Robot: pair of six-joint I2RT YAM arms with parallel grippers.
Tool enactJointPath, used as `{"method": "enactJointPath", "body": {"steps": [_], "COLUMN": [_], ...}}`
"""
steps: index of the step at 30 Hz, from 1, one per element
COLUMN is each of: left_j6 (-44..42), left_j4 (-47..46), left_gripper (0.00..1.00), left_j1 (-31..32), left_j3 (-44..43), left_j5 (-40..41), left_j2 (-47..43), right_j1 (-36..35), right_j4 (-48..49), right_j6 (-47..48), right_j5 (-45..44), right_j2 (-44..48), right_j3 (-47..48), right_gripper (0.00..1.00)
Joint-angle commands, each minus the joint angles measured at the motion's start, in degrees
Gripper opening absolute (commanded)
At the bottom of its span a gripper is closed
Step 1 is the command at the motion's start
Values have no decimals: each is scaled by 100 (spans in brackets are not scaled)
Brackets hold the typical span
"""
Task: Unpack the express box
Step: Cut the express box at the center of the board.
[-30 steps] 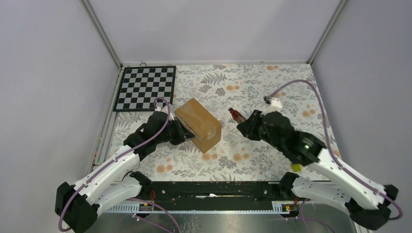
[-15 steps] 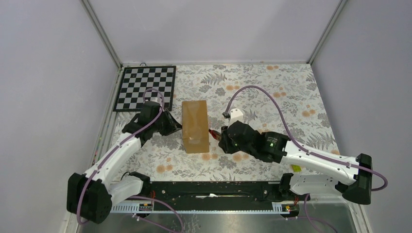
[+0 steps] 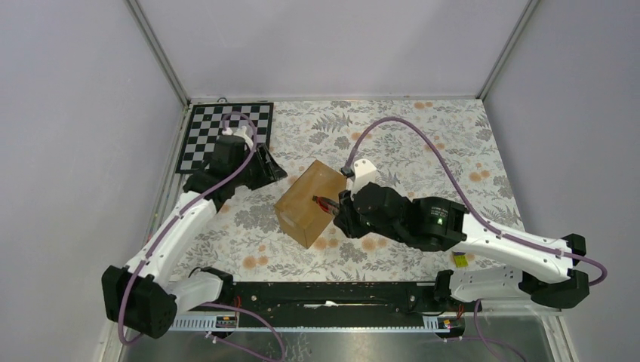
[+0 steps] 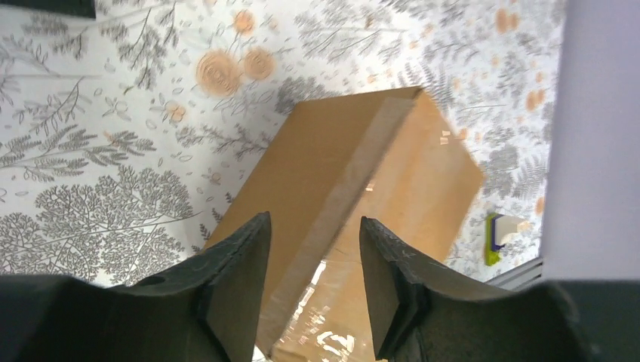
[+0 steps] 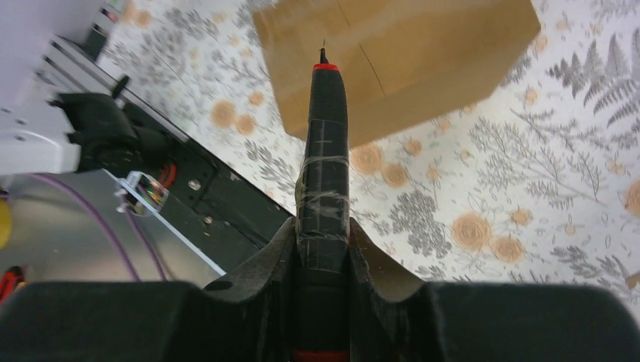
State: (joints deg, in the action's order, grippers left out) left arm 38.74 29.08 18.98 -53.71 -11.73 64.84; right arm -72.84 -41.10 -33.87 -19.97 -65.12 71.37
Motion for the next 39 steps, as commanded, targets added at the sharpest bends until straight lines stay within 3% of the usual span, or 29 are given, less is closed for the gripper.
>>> {"method": "enactJointPath", "body": {"steps": [1, 6, 12, 22, 39], "left_j6": [-483, -74, 549, 673, 487], "left_j4": [19, -784, -1798, -1981, -1915], "left_gripper": [52, 55, 55, 56, 55], "left_j1": [-44, -44, -50, -53, -53], "left_j3": [-700, -659, 148, 991, 1201], "left_j5": [-122, -1753, -2799, -2863, -2748], "left_j2": [-442, -119, 140, 117, 143], "right_j1": [-59, -393, -740, -1163, -1540], "right_j4": [-224, -254, -294, -553, -1071], "right_j6": [474, 1039, 1708, 2172, 2328], "right_j5": [-181, -547, -1043, -1417, -1915], "right_j2": [-394, -1002, -1594, -2435, -3049], "right_j3": [785, 1281, 1780, 2419, 2706], "right_gripper": [0, 0, 0, 0, 0]}}
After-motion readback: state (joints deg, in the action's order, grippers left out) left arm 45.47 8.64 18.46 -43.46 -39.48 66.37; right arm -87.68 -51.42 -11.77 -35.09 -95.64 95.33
